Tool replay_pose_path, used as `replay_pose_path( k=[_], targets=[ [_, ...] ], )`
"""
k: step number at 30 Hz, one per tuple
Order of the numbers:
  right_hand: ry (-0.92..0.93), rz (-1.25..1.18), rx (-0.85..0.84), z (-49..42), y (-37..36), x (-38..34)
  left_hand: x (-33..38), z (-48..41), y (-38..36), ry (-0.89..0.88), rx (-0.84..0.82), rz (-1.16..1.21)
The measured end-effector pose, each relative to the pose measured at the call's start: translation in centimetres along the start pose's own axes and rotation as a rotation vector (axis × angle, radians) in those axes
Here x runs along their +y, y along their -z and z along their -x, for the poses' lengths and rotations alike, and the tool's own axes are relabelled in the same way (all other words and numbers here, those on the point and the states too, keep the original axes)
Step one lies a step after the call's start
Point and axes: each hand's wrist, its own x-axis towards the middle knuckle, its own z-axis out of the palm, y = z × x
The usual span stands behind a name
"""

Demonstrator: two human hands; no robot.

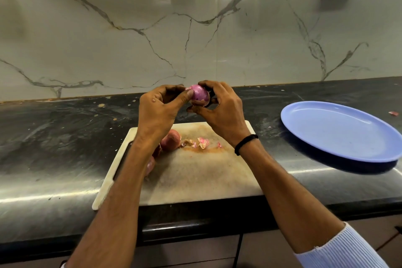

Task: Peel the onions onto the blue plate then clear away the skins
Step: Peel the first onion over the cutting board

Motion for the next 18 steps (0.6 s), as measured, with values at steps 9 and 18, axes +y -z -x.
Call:
replay_pose_path(
  k=[9,18],
  targets=[
    [-0.014,-0.038,-0.004,0.0,0.0,-0.2,-0.5,-0.2,0.1,-0.003,-0.005,0.003],
    [-0.036,-0.104,0.001,-0.2,0.2,-0.5,-1.3,-0.6,0.5,0.068,0.089,-0.044]
  ],
)
